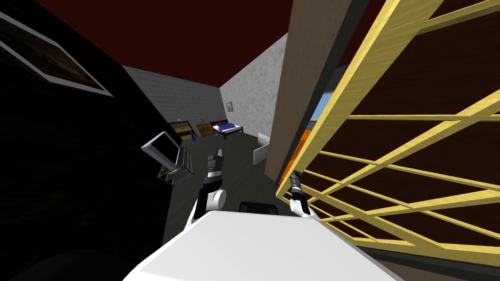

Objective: Push the door open

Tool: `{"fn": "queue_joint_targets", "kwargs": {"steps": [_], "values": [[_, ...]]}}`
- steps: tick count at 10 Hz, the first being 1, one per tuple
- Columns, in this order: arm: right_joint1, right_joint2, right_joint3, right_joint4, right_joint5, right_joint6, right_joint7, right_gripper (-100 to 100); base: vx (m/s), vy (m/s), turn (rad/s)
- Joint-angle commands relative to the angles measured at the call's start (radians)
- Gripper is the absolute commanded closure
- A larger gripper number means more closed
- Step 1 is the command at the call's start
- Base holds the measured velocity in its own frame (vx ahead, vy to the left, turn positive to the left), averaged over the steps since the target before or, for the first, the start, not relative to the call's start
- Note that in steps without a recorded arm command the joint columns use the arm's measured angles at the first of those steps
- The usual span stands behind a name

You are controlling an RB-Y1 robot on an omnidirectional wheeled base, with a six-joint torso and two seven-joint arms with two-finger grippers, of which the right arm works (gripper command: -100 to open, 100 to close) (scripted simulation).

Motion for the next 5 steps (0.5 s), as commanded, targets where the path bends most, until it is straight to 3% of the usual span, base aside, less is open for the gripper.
{"fn": "queue_joint_targets", "kwargs": {"steps": [1, 5], "values": [[0.018, -0.022, -0.03, 0.01, -0.013, -0.001, -0.005, 100, -0.028, -0.015, 0.016], [0.018, -0.022, -0.03, 0.01, -0.013, -0.001, -0.005, 100, -0.004, 0.001, -0.007]]}}
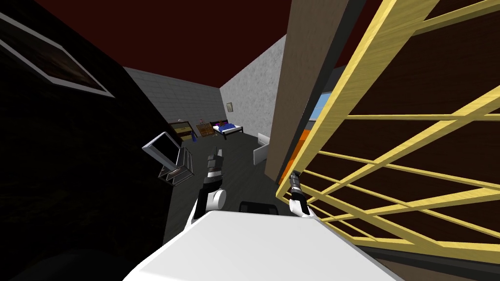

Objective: Push the door open

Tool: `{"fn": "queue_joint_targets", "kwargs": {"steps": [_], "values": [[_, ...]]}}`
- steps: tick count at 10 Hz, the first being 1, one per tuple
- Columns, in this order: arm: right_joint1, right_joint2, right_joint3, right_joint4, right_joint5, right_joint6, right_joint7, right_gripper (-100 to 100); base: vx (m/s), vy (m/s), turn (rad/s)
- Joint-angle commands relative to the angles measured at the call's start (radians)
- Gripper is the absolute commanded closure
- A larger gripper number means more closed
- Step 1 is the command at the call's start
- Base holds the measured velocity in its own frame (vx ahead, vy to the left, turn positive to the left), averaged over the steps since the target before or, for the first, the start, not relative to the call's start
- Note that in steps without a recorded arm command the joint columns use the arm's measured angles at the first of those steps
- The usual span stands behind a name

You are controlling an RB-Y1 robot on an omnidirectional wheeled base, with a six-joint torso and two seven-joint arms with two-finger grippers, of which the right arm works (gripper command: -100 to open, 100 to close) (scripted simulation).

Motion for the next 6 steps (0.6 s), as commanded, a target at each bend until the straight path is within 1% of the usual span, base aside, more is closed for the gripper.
{"fn": "queue_joint_targets", "kwargs": {"steps": [1, 2, 3, 4, 6], "values": [[-0.003, -0.042, -0.031, 0.05, -0.016, -0.019, -0.004, 100, 0.0, 0.011, 0.022], [-0.003, -0.042, -0.031, 0.021, -0.016, -0.019, -0.004, 100, -0.016, 0.018, -0.03], [-0.003, -0.042, -0.031, 0.043, -0.016, -0.019, -0.004, 100, 0.007, 0.005, 0.005], [-0.004, -0.017, 0.021, -0.004, -0.008, 0.004, -0.046, 100, -0.029, 0.009, 0.07], [-0.005, -0.02, 0.034, -0.002, -0.014, 0.001, -0.073, 100, -0.082, -0.015, 0.039]]}}
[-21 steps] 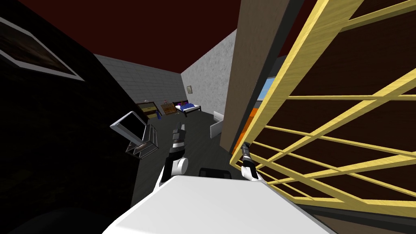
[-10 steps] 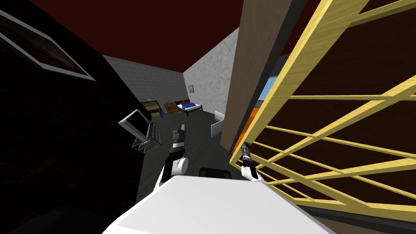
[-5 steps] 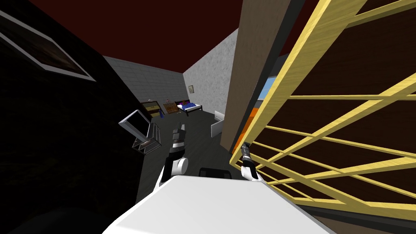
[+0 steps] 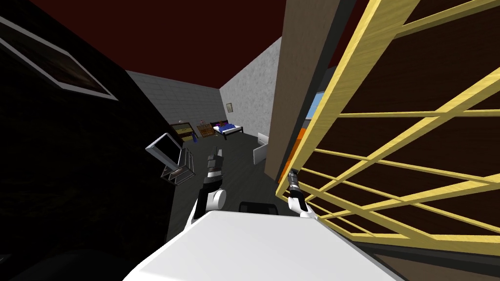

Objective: Push the door open

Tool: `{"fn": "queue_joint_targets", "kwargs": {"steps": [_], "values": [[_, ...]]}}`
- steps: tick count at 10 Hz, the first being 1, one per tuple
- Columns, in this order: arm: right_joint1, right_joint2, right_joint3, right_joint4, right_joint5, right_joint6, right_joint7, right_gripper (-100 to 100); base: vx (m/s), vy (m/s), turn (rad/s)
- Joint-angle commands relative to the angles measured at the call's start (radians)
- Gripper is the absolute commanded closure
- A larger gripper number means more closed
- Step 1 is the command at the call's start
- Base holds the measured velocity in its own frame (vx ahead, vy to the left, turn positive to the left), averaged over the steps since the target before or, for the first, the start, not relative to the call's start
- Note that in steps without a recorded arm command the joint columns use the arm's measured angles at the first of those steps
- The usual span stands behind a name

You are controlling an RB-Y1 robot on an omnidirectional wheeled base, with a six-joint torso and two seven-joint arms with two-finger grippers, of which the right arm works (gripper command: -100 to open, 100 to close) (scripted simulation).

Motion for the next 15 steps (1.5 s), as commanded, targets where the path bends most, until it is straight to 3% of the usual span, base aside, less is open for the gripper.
{"fn": "queue_joint_targets", "kwargs": {"steps": [1, 6, 8, 9, 11, 15], "values": [[0.015, -0.013, 0.01, -0.002, -0.014, 0.003, -0.046, 100, -0.083, -0.036, 0.025], [0.01, -0.021, 0.064, 0.005, -0.038, -0.006, -0.156, 100, -0.088, -0.031, 0.004], [0.01, -0.021, 0.064, 0.005, -0.038, -0.006, -0.156, 100, -0.046, -0.025, 0.014], [0.007, -0.024, 0.09, 0.008, -0.049, -0.011, -0.205, 100, -0.071, -0.026, -0.022], [0.006, -0.025, 0.104, 0.01, -0.055, -0.013, -0.237, 100, -0.069, -0.039, 0.019], [0.005, -0.025, 0.104, 0.011, -0.055, -0.013, -0.237, 100, -0.014, -0.004, -0.002]]}}
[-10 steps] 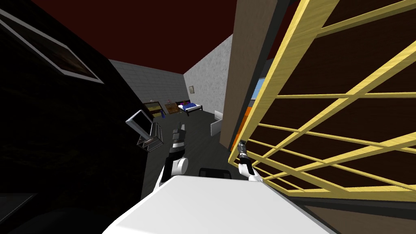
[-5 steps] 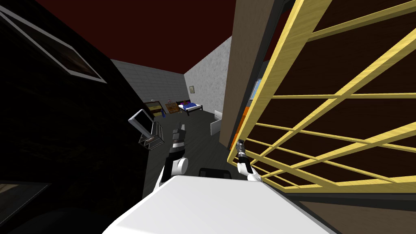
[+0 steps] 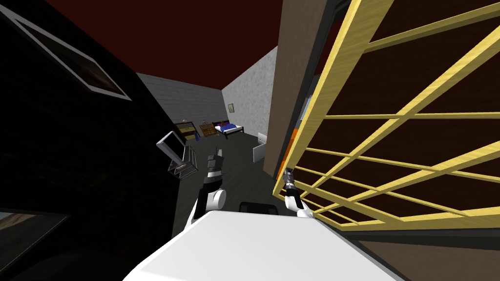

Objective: Push the door open

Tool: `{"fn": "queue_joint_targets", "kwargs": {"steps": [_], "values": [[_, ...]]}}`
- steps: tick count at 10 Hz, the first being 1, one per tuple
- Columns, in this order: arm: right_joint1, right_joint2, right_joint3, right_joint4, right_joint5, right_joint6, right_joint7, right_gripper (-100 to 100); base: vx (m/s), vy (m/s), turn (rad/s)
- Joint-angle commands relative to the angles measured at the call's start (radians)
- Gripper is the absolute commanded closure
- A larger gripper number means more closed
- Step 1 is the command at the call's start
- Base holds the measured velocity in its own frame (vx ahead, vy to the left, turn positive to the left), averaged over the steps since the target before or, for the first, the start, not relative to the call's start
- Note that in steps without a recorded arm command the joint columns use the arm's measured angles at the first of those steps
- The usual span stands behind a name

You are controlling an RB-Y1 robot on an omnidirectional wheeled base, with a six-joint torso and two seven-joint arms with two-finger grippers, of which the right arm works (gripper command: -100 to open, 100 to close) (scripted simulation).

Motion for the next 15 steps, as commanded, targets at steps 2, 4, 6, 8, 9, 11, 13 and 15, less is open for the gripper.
{"fn": "queue_joint_targets", "kwargs": {"steps": [2, 4, 6, 8, 9, 11, 13, 15], "values": [[0.017, -0.02, 0.007, -0.003, -0.022, 0.011, -0.055, 100, -0.064, -0.033, -0.001], [0.016, -0.02, 0.023, -0.001, -0.028, 0.008, -0.086, 100, -0.054, -0.025, 0.016], [0.016, -0.02, 0.023, -0.001, -0.028, 0.008, -0.086, 100, -0.034, -0.015, 0.011], [0.016, -0.02, 0.023, -0.001, -0.028, 0.008, -0.086, 100, 0.002, 0.004, -0.007], [0.014, -0.021, 0.038, 0.001, -0.035, 0.005, -0.117, 100, -0.022, -0.012, -0.025], [0.013, -0.021, 0.054, 0.003, -0.042, 0.003, -0.148, 100, -0.049, -0.032, 0.009], [0.01, -0.02, 0.086, 0.007, -0.056, -0.003, -0.209, 100, -0.091, -0.059, 0.013], [-0.025, -0.009, 0.1, 0.03, -0.071, -0.036, -0.257, -100, -0.062, 0.022, 0.084]]}}
